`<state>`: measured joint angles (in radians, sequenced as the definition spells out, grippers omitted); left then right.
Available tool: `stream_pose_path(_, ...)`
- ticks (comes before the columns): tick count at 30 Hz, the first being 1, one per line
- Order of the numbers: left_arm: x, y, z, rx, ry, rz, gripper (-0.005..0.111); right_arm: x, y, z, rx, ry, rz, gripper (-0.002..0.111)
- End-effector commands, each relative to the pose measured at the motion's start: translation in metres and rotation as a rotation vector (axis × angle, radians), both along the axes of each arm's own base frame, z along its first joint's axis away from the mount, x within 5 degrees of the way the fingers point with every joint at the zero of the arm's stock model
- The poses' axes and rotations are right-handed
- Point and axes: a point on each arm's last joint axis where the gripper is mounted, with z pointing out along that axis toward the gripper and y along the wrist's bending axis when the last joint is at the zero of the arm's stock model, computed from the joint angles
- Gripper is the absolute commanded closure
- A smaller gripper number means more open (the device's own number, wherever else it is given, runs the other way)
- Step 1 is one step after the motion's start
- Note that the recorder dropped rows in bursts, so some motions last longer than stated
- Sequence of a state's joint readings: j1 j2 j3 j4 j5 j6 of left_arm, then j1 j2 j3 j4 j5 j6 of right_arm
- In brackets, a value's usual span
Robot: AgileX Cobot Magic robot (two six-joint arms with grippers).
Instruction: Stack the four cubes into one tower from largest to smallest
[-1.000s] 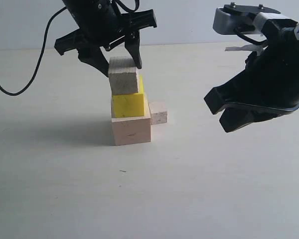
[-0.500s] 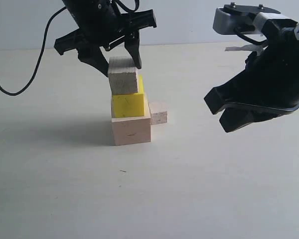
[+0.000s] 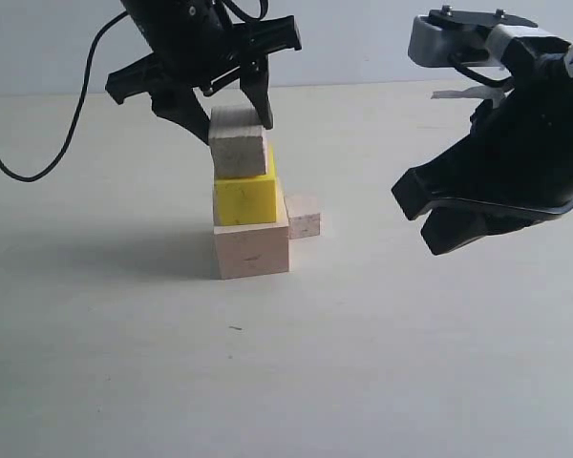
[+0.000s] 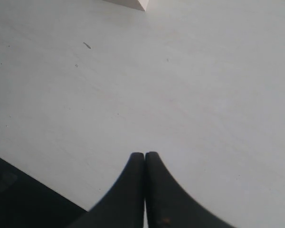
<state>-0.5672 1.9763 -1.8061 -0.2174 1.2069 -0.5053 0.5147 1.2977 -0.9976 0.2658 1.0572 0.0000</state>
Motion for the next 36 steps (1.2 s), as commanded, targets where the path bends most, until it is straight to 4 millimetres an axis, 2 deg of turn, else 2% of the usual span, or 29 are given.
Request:
stream_pose_path(1, -0.0017, 0.0006, 0.0057, -0.013, -0.018, 0.006, 0.055, -0.0012, -0.0009, 0.0005, 0.004, -0.001, 0.006, 0.108)
stream_pose_path(36, -0.0020, 0.0008, 0.0056, -0.011, -0.016, 0.001, 0.055, -0.0017, -0.0006, 0.0006, 0.006, 0.002, 0.013, 0.108)
